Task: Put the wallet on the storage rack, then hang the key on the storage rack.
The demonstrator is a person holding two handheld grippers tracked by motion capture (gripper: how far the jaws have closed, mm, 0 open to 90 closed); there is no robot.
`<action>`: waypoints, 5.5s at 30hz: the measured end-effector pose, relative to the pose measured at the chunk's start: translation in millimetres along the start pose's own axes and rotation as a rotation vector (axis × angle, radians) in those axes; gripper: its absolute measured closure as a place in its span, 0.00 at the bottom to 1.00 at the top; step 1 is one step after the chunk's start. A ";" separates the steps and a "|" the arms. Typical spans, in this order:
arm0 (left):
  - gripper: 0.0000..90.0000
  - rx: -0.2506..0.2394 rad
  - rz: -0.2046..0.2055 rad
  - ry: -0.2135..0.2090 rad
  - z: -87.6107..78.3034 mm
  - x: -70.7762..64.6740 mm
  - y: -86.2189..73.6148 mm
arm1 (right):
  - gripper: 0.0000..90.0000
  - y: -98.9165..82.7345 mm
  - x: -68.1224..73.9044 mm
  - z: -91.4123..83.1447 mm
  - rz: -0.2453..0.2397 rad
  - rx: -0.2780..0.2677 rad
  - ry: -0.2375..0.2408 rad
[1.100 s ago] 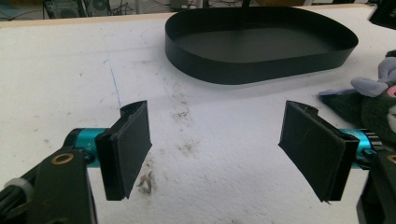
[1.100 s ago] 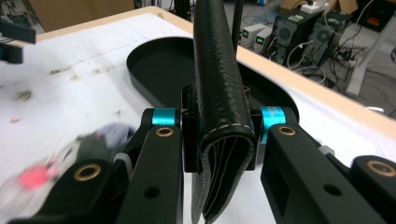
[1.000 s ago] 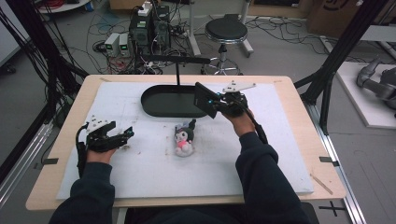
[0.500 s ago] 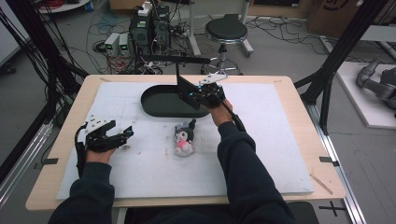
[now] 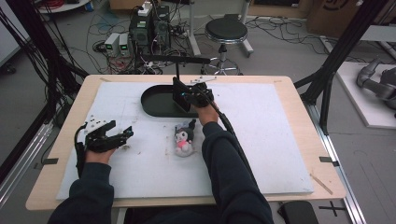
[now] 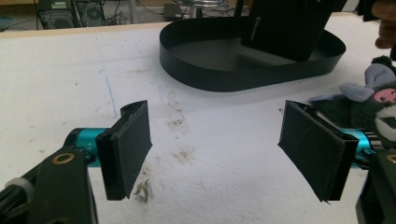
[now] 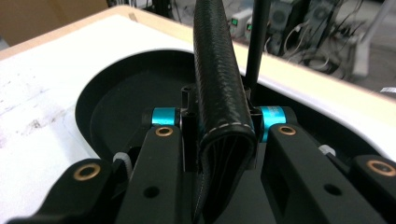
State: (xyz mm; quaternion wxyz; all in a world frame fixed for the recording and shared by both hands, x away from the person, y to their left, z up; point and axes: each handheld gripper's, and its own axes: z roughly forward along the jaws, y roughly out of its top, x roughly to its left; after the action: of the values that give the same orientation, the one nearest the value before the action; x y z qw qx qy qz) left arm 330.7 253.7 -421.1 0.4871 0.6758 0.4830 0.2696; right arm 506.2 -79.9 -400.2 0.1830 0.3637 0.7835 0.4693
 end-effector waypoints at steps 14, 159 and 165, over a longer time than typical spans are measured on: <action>0.28 0.013 -0.001 0.008 0.1 0.5 -0.6 | 0.60 -6.0 -18.9 -5.1 -0.043 0.109 -0.167; 0.43 0.121 0.028 -0.279 62.0 -63.4 79.2 | 0.24 -117.5 -87.3 -232.9 -0.010 -0.004 -0.257; 0.43 0.084 0.001 -0.257 63.6 -36.3 111.1 | 0.24 -116.9 -87.0 -231.9 -0.009 -0.008 -0.252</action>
State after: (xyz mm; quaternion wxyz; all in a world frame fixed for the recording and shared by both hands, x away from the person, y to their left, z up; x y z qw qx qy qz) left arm 413.1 188.6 -339.3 0.5161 0.7250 0.4270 0.1604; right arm 372.2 -318.6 -392.3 0.2835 0.4158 0.7541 0.4220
